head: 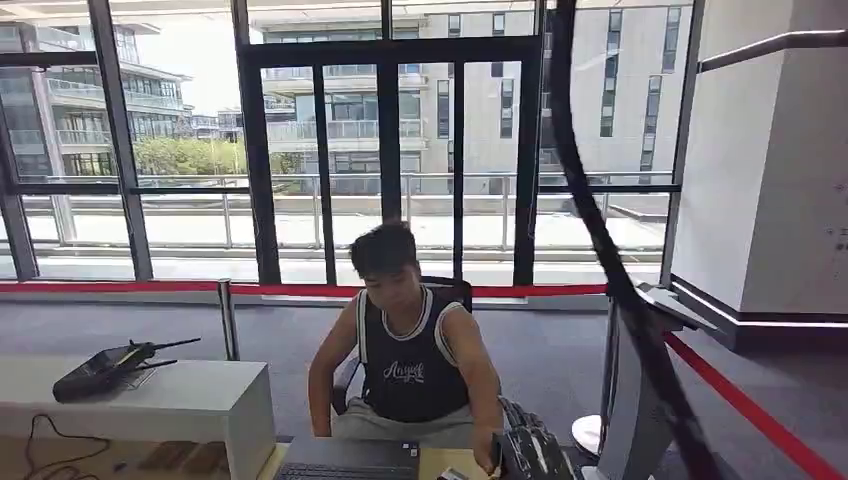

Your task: Pass the card to the sensor for recognition and then transmit it.

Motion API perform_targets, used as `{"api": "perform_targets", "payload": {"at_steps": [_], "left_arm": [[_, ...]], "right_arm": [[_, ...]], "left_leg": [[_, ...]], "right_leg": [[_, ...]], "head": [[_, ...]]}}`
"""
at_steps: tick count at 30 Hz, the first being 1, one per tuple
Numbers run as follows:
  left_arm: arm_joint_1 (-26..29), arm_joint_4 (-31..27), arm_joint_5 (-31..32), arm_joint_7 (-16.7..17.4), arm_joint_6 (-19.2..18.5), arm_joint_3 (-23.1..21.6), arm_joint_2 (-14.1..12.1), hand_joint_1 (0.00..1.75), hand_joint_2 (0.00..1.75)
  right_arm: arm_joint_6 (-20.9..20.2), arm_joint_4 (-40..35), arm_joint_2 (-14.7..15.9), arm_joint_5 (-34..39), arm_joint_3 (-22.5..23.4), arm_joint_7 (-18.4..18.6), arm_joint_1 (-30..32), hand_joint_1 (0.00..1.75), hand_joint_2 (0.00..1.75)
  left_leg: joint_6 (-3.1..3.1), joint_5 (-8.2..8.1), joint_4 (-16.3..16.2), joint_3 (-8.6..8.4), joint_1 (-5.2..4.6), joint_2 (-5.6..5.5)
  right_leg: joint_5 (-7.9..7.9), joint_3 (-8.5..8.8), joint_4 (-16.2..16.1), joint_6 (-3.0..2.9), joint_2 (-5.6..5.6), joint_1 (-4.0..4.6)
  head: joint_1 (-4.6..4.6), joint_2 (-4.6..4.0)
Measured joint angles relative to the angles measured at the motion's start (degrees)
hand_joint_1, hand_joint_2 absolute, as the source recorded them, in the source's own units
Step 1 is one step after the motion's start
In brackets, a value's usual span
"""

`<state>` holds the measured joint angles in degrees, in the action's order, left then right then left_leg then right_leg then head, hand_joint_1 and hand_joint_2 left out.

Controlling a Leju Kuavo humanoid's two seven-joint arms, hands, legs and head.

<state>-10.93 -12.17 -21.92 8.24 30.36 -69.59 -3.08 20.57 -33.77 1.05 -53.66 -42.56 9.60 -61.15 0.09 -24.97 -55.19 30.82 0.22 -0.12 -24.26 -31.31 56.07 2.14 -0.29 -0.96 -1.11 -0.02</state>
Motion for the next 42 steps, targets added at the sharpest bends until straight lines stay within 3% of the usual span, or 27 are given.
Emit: {"api": "perform_targets", "payload": {"at_steps": [13,14,16,17,22,33,35,39,40,42], "left_arm": [[-0.23,0.00,0.15,0.24,-0.33,-0.79,-0.04,0.00,0.00],[-0.23,0.00,0.15,0.24,-0.33,-0.81,-0.04,0.00,0.00],[-0.24,0.00,0.15,0.24,-0.33,-0.96,-0.04,0.00,0.00],[-0.24,0.00,0.15,0.24,-0.33,-1.09,-0.04,0.00,0.00],[-0.21,0.00,0.09,0.24,-0.28,-1.35,-0.04,0.00,0.00],[1.29,0.02,-2.05,-0.44,1.16,-1.35,-0.13,0.00,0.00],[1.72,0.02,-2.69,-0.81,1.75,-1.33,-0.13,0.00,0.00],[2.87,0.02,-3.95,-1.68,2.45,-1.20,-0.20,0.00,0.00],[3.11,0.02,-4.15,-1.70,2.45,-1.18,-0.20,0.00,0.00],[3.46,0.02,-4.46,-1.73,2.45,-1.16,-0.24,0.00,0.00]], "right_arm": [[-0.02,4.72,-1.07,0.13,-0.85,0.55,-0.90,1.71,1.75],[-0.02,5.03,-1.12,0.13,-0.90,0.55,-0.96,0.07,1.75],[-0.07,5.49,-1.14,0.15,-1.01,0.55,-1.02,0.00,1.75],[-0.02,5.70,-1.20,0.28,-1.03,0.70,-1.01,0.00,0.00],[0.74,6.65,-1.22,1.77,-1.03,0.59,-0.87,0.00,0.00],[3.43,3.79,0.33,15.69,2.36,-7.78,2.26,0.00,0.00],[1.19,1.14,0.87,20.66,3.17,-9.22,4.09,0.00,0.00],[-8.69,-6.90,2.53,34.89,4.65,-10.99,9.75,0.00,0.00],[-9.75,-8.60,3.02,37.32,4.90,-11.21,11.30,0.00,1.75],[-10.71,-13.00,4.19,41.65,5.18,-11.41,14.22,0.00,1.75]], "left_leg": [[0.00,-0.01,0.00,0.00,0.00,0.00],[0.00,-0.01,0.00,0.01,0.00,0.00],[0.00,-0.01,0.00,0.00,0.00,0.00],[0.00,-0.01,0.00,0.00,0.00,0.00],[0.00,0.00,0.00,0.00,0.00,0.00],[0.00,-0.01,-0.01,-0.02,0.00,0.00],[-0.01,-0.02,0.00,-0.02,0.00,0.00],[-0.01,-0.02,0.00,-0.04,0.01,0.00],[-0.01,-0.02,0.00,-0.04,0.01,0.00],[-0.01,-0.02,0.00,-0.03,0.01,0.00]], "right_leg": [[-0.01,-0.03,0.00,-0.01,0.00,0.00],[-0.01,-0.04,0.00,-0.01,0.00,0.01],[-0.01,-0.04,0.00,-0.01,0.00,0.01],[-0.01,-0.04,0.00,-0.01,0.00,0.01],[0.00,-0.03,0.00,-0.01,0.01,0.00],[-0.01,-0.03,-0.01,-0.01,0.01,0.00],[-0.01,-0.03,-0.01,-0.01,0.01,0.01],[-0.02,-0.02,-0.03,-0.01,0.01,0.01],[-0.02,-0.02,-0.03,-0.01,0.00,0.01],[-0.02,-0.02,-0.04,-0.01,0.00,0.01]], "head": [[0.00,0.00],[0.00,0.00],[0.00,0.00],[0.00,0.00],[0.00,0.00],[0.00,0.00],[-0.02,0.00],[0.00,0.00],[0.00,0.00],[0.00,0.00]]}}
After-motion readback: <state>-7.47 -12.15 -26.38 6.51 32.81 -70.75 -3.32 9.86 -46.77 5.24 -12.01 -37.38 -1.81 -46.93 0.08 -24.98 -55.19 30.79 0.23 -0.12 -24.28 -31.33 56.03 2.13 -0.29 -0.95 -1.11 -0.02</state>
